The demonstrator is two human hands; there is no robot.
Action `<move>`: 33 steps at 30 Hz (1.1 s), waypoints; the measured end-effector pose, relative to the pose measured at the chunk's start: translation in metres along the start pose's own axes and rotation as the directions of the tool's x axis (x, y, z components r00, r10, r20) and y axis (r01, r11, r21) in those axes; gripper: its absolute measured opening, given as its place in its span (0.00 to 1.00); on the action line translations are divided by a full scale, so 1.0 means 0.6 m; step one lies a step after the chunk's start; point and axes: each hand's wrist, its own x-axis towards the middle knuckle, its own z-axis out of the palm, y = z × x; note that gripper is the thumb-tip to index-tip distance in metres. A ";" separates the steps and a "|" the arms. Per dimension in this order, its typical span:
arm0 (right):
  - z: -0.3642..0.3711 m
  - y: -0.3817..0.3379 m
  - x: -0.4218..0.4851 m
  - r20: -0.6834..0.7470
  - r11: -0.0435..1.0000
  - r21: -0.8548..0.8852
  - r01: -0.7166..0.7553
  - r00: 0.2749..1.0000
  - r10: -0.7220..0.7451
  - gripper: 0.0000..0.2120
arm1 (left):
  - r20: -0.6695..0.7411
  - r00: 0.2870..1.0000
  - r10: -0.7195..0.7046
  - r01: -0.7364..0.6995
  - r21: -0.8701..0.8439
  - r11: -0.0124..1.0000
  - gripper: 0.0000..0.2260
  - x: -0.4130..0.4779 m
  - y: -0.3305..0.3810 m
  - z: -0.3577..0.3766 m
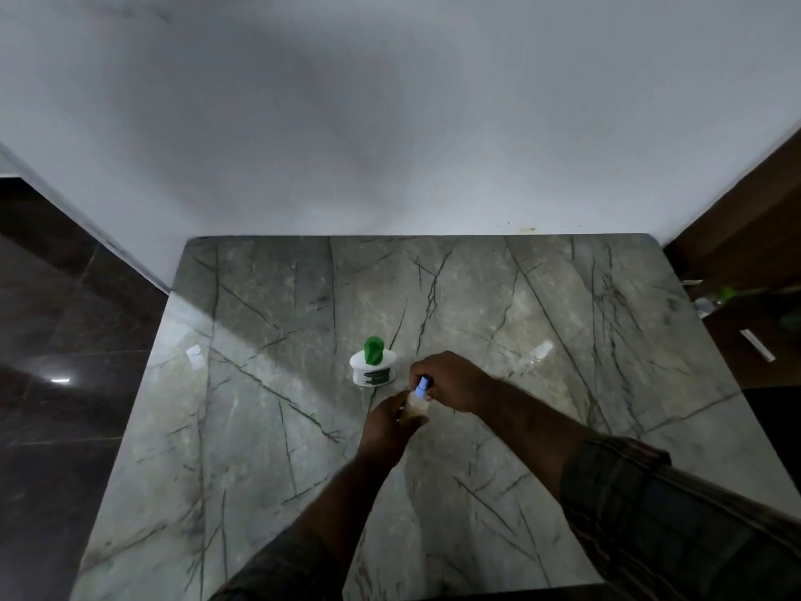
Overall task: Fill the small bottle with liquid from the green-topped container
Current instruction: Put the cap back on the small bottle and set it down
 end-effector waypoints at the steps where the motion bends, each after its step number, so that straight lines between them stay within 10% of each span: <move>1: 0.001 0.001 0.001 -0.002 1.000 -0.003 0.013 1.000 -0.013 0.07 | 0.007 1.000 0.000 0.000 0.001 1.000 0.26 0.000 0.001 0.000; 11: -0.003 0.000 -0.011 0.021 0.998 -0.026 0.051 0.999 -0.050 0.05 | 0.070 0.997 -0.020 0.023 -0.033 0.999 0.23 0.000 -0.004 0.003; 17: 0.010 -0.013 -0.016 -0.112 0.947 -0.227 -0.227 0.972 0.207 0.23 | 0.032 0.999 -0.015 0.017 -0.045 0.999 0.20 0.000 -0.002 0.013; 20: 0.012 -0.014 -0.024 -0.024 0.991 -0.077 -0.107 0.994 0.106 0.30 | 0.035 0.999 0.004 -0.002 -0.047 0.999 0.15 0.002 0.004 0.008; 25: 0.008 -0.010 -0.017 -0.004 0.993 -0.122 -0.003 1.000 0.003 0.06 | 0.030 0.999 0.016 -0.016 -0.013 1.000 0.21 0.002 -0.001 0.004; 29: 0.009 -0.015 -0.007 -0.091 0.945 -0.267 -0.190 0.981 0.172 0.24 | 0.009 0.999 0.046 -0.046 -0.012 0.999 0.13 -0.009 0.011 0.004; 33: 0.011 -0.014 -0.019 -0.022 0.989 -0.147 -0.021 1.000 0.018 0.20 | 0.003 1.000 0.000 0.000 -0.054 0.999 0.16 -0.009 0.007 0.000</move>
